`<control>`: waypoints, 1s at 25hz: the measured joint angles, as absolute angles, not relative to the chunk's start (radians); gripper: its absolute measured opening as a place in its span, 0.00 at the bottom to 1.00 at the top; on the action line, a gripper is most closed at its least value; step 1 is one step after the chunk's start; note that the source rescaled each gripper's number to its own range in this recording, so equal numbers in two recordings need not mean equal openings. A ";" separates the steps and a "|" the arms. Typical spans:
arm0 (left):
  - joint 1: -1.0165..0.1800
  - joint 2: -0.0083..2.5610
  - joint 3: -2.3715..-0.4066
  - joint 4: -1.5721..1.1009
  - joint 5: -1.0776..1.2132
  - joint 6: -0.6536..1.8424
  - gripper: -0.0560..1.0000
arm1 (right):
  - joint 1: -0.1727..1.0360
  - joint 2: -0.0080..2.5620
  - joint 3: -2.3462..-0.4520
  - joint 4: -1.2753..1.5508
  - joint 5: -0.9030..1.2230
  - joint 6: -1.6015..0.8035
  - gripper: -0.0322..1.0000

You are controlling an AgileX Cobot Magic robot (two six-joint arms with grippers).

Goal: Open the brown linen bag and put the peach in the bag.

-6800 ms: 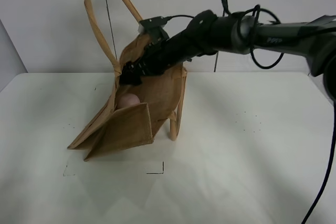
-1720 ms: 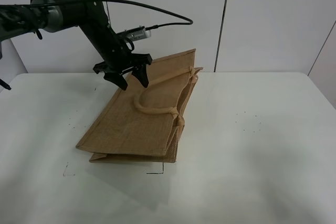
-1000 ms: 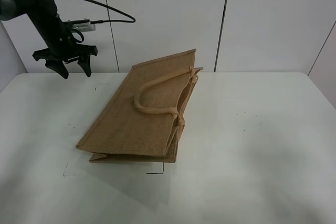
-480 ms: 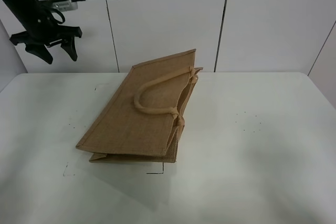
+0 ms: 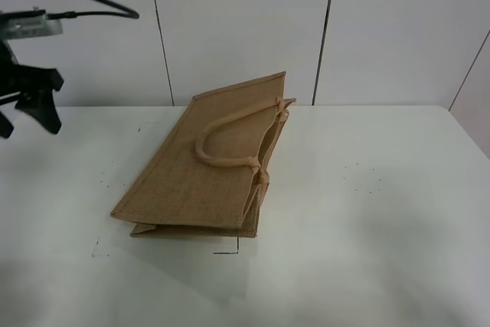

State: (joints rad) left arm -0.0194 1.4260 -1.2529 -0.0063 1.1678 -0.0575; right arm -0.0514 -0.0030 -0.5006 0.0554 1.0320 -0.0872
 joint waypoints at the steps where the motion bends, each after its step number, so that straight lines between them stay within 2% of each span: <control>1: -0.019 1.372 -1.174 -0.006 1.168 -0.056 0.95 | -0.051 -0.003 -0.501 0.055 1.032 -0.087 1.00; 6: -0.019 1.076 -0.798 -0.005 1.167 -0.021 0.95 | -0.051 -0.003 -0.501 0.055 1.032 -0.087 1.00; 11: -0.019 0.790 -0.550 -0.005 1.137 -0.007 0.95 | -0.051 -0.003 -0.501 0.055 1.032 -0.087 1.00; 15: -0.019 0.578 -0.528 -0.005 1.043 0.006 0.95 | -0.051 -0.003 -0.501 0.055 1.032 -0.087 1.00; 25: -0.019 0.181 -0.505 -0.006 1.050 0.037 0.95 | -0.051 -0.003 -0.501 0.056 1.032 -0.087 1.00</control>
